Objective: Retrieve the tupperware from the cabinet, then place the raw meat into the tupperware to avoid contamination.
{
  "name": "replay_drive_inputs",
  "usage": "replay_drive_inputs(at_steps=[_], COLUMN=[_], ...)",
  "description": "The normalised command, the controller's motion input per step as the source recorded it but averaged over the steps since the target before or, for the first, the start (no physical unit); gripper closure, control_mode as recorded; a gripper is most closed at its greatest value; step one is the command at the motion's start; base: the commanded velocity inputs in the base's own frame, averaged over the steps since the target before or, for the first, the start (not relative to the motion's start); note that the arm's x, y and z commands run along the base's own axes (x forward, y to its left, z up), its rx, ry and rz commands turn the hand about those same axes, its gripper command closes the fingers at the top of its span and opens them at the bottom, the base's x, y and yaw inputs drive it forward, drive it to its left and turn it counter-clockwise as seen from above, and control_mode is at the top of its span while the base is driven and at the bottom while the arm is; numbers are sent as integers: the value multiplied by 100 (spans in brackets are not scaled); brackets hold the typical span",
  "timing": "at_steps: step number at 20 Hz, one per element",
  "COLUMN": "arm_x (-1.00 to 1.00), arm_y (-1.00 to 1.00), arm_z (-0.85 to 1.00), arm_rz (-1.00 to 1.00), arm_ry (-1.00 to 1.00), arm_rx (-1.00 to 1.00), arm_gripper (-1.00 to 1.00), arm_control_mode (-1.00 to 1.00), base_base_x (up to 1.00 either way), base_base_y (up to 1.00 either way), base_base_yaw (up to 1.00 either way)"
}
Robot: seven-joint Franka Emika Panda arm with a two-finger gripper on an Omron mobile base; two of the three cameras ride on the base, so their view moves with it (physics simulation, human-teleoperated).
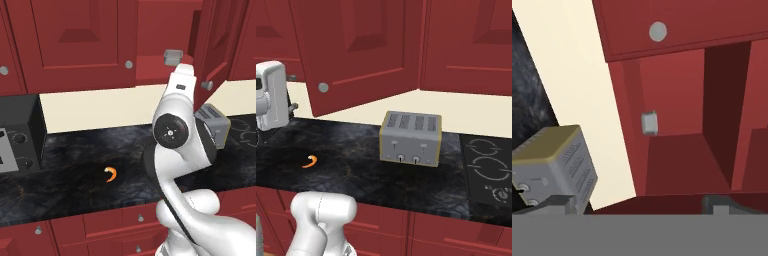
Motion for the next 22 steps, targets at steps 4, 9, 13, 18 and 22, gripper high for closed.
replay_drive_inputs(at_steps=[4,9,13,18,22], arm_x=[54,59,29,36,7], arm_y=[-13,0,7,1,-30], arm_z=[-2,0,-3,-2,-2], arm_rz=[0,0,-16,-3,0], arm_ry=[1,9,5,1,5], arm_rx=[0,0,-3,-1,0], arm_gripper=[-100,-100,-100,-100,-100], arm_control_mode=[-100,-100,-100,-100,-100], base_base_x=[0,0,0,0,0], base_base_y=[0,0,0,0,0], base_base_yaw=[0,0,0,0,0])
